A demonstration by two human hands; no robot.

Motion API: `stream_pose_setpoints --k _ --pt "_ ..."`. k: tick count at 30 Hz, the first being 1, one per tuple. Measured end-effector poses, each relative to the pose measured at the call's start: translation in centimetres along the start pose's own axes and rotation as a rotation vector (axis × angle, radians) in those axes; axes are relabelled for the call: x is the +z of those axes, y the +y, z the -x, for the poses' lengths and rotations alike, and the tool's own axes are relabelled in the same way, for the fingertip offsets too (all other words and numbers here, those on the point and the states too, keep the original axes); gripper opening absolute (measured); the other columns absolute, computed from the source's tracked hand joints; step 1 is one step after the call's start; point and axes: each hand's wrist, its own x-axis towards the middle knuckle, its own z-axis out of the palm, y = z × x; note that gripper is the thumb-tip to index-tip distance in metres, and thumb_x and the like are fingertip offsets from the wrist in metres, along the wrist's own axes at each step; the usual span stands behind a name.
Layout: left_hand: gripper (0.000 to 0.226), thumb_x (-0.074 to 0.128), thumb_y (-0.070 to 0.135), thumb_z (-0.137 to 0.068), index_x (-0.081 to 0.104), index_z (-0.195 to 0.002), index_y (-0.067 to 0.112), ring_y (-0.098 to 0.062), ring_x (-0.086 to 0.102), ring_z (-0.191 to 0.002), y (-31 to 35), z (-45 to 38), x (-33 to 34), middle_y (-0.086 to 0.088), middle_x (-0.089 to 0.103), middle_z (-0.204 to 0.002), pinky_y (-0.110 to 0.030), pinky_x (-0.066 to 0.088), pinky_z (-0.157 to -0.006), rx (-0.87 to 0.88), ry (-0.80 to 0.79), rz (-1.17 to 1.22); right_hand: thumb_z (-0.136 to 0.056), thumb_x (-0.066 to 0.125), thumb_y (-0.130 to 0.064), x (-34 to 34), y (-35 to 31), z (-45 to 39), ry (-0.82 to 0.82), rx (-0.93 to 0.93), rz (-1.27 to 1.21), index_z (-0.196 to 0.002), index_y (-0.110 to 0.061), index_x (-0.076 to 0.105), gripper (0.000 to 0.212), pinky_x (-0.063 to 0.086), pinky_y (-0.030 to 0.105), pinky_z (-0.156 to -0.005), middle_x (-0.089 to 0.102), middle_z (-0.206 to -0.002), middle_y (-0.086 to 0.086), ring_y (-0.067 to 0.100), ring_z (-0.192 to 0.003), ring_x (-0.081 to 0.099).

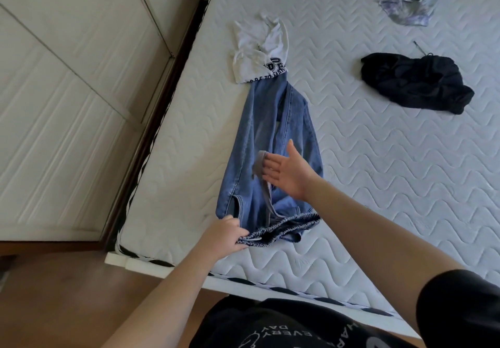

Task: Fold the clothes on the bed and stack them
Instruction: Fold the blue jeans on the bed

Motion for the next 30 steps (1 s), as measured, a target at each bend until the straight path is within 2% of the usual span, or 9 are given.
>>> stream_pose_setpoints --k 4,7,10,13,16,20,26,28,30 --pt "0.045 0.052 0.052 -0.094 0.059 -0.132 0.029 -0.015 0.045 -0.103 -0.2 0.7 -0.1 0.002 0.055 -0.103 -0.027 0.039 -0.077 -0.005 0.013 0.065 -0.102 0.028 -0.057 -1.0 0.8 -0.5 0.023 -0.084 0.175 -0.145 -0.018 0.043 0.060 0.038 0.041 -0.111 0.053 -0.142 0.000 0.022 -0.128 0.052" --pt "0.046 0.049 0.053 -0.095 0.059 -0.132 0.029 -0.013 0.043 -0.103 -0.6 1.2 -0.4 0.004 0.054 -0.103 -0.023 0.035 -0.078 -0.021 0.048 0.129 -0.102 0.049 -0.027 -3.3 3.2 -0.2 0.188 -0.064 0.465 -0.135 -0.017 0.052 0.035 0.044 0.036 -0.104 0.057 -0.138 0.006 0.023 -0.121 0.057" --pt "0.046 0.051 0.053 -0.094 0.061 -0.131 0.027 -0.012 0.044 -0.103 -0.7 1.7 -0.5 0.004 0.056 -0.102 -0.024 0.038 -0.080 -0.031 0.101 0.197 -0.094 0.057 -0.015 -7.4 6.9 1.3 0.259 0.032 1.051 -0.143 -0.015 0.045 0.051 0.043 0.035 -0.104 0.051 -0.143 0.012 0.025 -0.124 0.053" --pt "0.042 0.054 0.052 -0.092 0.066 -0.125 0.027 -0.014 0.048 -0.099 -0.7 2.3 -0.9 0.005 0.058 -0.095 -0.026 0.042 -0.081 -0.031 0.154 0.277 -0.085 0.070 -0.034 -10.4 10.3 3.1 0.156 0.165 1.306 -0.154 -0.019 0.026 0.083 0.035 0.033 -0.108 0.033 -0.156 0.009 0.026 -0.138 0.039" --pt "0.048 0.046 0.056 -0.092 0.068 -0.121 0.025 -0.013 0.052 -0.095 -0.7 2.7 -1.7 0.006 0.062 -0.092 -0.029 0.045 -0.080 -0.063 0.181 0.374 -0.078 0.070 -0.061 -12.3 12.3 4.0 0.255 0.146 1.432 -0.156 -0.027 0.015 0.101 0.027 0.042 -0.115 0.025 -0.160 0.003 0.028 -0.144 0.028" --pt "0.062 0.041 0.060 -0.088 0.064 -0.127 0.018 -0.006 0.056 -0.097 -1.1 3.6 -2.9 0.007 0.066 -0.108 -0.021 0.042 -0.080 -0.236 0.240 0.557 -0.076 0.062 -0.074 -14.1 14.0 5.7 0.210 0.133 1.532 -0.155 -0.037 0.006 0.104 0.021 0.046 -0.118 0.015 -0.162 -0.004 0.024 -0.146 0.021" --pt "0.072 0.044 0.068 -0.081 0.063 -0.129 0.018 -0.014 0.065 -0.100 0.2 3.3 -4.6 0.000 0.070 -0.114 -0.024 0.047 -0.080 -0.337 0.233 0.680 -0.071 0.082 -0.052 -13.0 17.3 6.4 0.195 0.004 1.234 -0.157 -0.027 0.002 0.120 0.036 0.039 -0.110 0.017 -0.160 0.001 0.026 -0.138 0.037" --pt "0.066 0.048 0.071 -0.079 0.068 -0.120 0.023 -0.008 0.066 -0.087 1.5 3.2 -5.2 0.006 0.073 -0.101 -0.023 0.046 -0.071 -0.309 0.224 0.703 -0.077 0.080 -0.044 -12.2 17.8 6.1 0.325 -0.073 1.195 -0.156 -0.025 0.012 0.106 0.044 0.035 -0.099 0.031 -0.153 0.004 0.027 -0.128 0.049" --pt "0.043 0.057 0.068 -0.080 0.072 -0.098 0.032 -0.003 0.064 -0.073 2.7 3.2 -5.7 0.013 0.073 -0.083 -0.022 0.044 -0.063 -0.255 0.206 0.712 -0.085 0.070 -0.033 -11.7 17.5 5.9 0.513 -0.111 1.149 -0.148 -0.026 0.033 0.074 0.048 0.033 -0.081 0.056 -0.131 0.006 0.028 -0.103 0.061"
